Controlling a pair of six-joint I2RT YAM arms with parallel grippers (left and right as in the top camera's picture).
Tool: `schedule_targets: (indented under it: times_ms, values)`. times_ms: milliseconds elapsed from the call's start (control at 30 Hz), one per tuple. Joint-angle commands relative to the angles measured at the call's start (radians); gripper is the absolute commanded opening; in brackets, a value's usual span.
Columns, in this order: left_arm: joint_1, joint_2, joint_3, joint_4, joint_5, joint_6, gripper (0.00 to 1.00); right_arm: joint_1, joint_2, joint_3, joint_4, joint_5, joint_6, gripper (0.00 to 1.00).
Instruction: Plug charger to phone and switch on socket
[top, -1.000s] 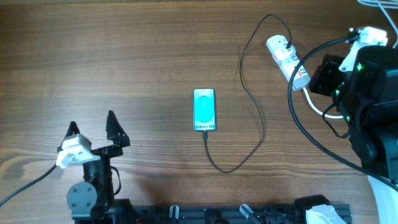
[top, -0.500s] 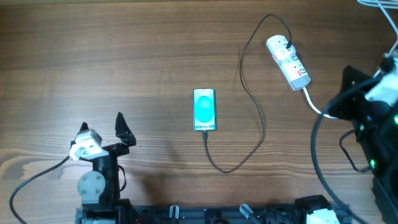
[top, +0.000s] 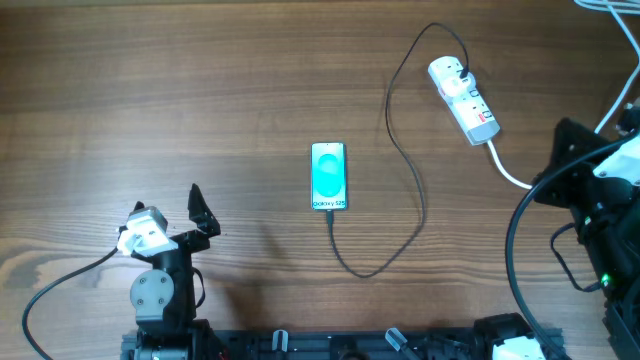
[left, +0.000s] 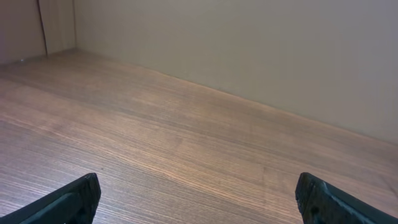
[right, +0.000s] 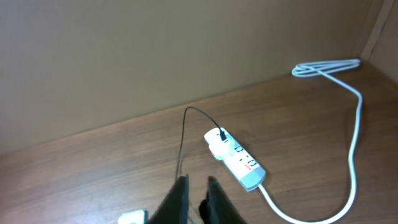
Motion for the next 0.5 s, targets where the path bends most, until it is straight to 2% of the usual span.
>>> schedule_targets:
  times_ms: [0, 400, 467]
  values:
    - [0.006, -0.005, -0.009, 0.0, -0.013, -0.005, 1.0, 0.001, -0.003, 0.0, -0.026, 0.019, -0.008, 0.99]
    - [0.006, -0.006, -0.009, 0.0, -0.013, -0.005, 1.0, 0.001, 0.0, 0.0, -0.22, 0.023, -0.013, 1.0]
    - [0.006, -0.005, -0.009, 0.0, -0.013, -0.005, 1.0, 0.001, 0.0, 0.0, -0.238, 0.042, -0.062, 1.0]
